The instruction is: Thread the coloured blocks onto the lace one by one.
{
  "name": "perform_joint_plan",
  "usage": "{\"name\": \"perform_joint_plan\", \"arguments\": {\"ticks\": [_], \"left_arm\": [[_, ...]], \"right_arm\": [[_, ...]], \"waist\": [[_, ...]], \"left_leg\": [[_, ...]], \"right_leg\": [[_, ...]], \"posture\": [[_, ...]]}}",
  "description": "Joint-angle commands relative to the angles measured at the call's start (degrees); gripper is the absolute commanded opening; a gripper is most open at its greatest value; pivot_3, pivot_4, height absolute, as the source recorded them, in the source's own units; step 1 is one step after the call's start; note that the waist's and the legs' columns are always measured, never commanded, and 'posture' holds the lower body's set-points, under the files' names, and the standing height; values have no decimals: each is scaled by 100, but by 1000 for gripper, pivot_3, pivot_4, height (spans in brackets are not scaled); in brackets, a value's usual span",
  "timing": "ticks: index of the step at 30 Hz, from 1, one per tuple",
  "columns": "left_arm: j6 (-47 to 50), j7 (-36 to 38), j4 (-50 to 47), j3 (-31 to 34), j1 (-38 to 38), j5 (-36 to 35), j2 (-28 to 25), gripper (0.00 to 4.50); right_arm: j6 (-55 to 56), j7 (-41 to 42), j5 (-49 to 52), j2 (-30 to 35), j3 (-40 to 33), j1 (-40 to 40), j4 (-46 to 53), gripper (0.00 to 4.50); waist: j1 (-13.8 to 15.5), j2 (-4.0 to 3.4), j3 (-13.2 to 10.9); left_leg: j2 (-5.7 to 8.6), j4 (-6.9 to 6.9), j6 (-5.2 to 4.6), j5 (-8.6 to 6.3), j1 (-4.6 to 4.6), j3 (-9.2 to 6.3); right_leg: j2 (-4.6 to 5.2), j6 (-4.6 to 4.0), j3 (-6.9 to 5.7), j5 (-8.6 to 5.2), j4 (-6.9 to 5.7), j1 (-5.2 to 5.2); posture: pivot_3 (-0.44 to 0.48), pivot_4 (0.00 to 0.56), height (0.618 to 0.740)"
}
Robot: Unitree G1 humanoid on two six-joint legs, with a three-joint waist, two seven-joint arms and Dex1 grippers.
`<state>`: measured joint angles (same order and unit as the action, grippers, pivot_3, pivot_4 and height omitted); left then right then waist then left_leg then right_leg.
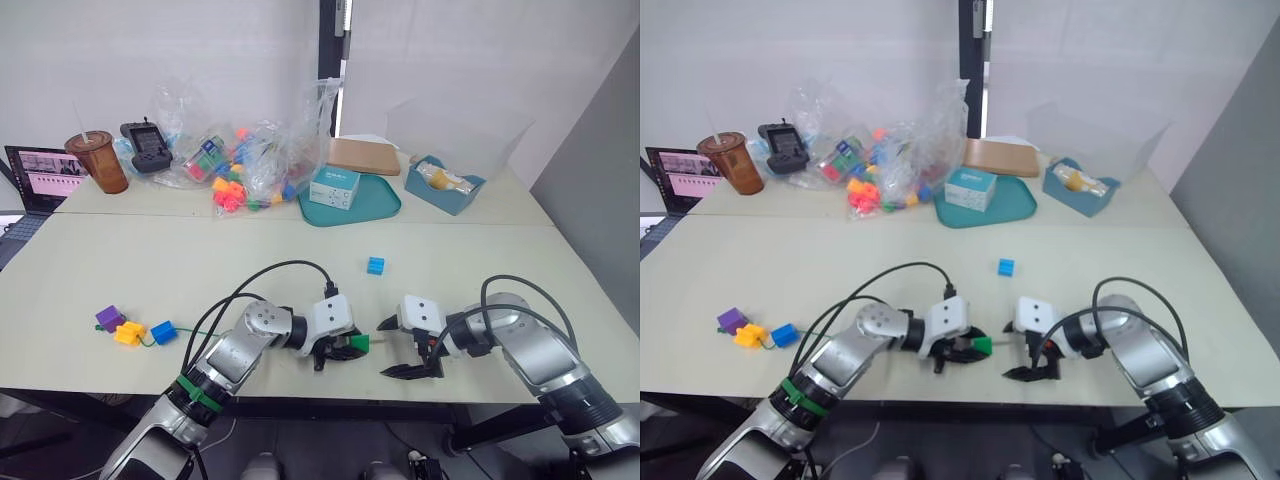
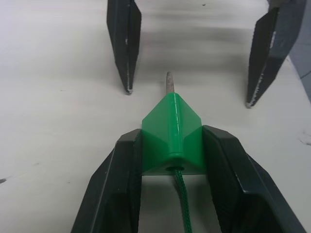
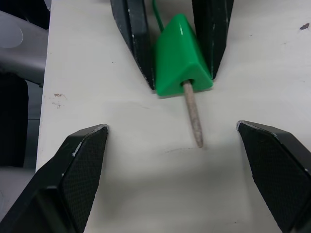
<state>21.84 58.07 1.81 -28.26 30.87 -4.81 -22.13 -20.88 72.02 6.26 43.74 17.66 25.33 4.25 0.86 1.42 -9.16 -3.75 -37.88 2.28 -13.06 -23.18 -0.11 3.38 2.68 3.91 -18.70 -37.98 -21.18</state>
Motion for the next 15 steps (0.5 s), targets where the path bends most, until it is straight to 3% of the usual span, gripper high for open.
{"name": "perform_joint_plan", "arguments": {"ticks": [1, 4, 15], "left_arm": [[255, 289, 0, -227, -226, -37, -60, 1336], [284, 323, -29, -190, -242, -31, -82, 1336], [292, 369, -35, -174, -243, 27, -159, 1336]], "right_arm": [[44, -54, -148, -9, 124, -45, -44, 4500], [158, -144, -340, -110, 258, 17, -252, 4500], [347, -148, -494, -78, 391, 64, -390, 965]], "waist": [[-5, 0, 0], [-23, 0, 1], [-99, 2, 2]], "left_leg": [[0, 0, 0, 0, 0, 0], [-1, 0, 0, 0, 4, 0], [-7, 2, 0, 0, 53, 0]], "right_leg": [[0, 0, 0, 0, 0, 0], [-1, 0, 0, 0, 0, 2], [-6, 0, 1, 0, -1, 53]], "posture": [[0, 150, 740], [0, 150, 740], [0, 150, 740]]}}
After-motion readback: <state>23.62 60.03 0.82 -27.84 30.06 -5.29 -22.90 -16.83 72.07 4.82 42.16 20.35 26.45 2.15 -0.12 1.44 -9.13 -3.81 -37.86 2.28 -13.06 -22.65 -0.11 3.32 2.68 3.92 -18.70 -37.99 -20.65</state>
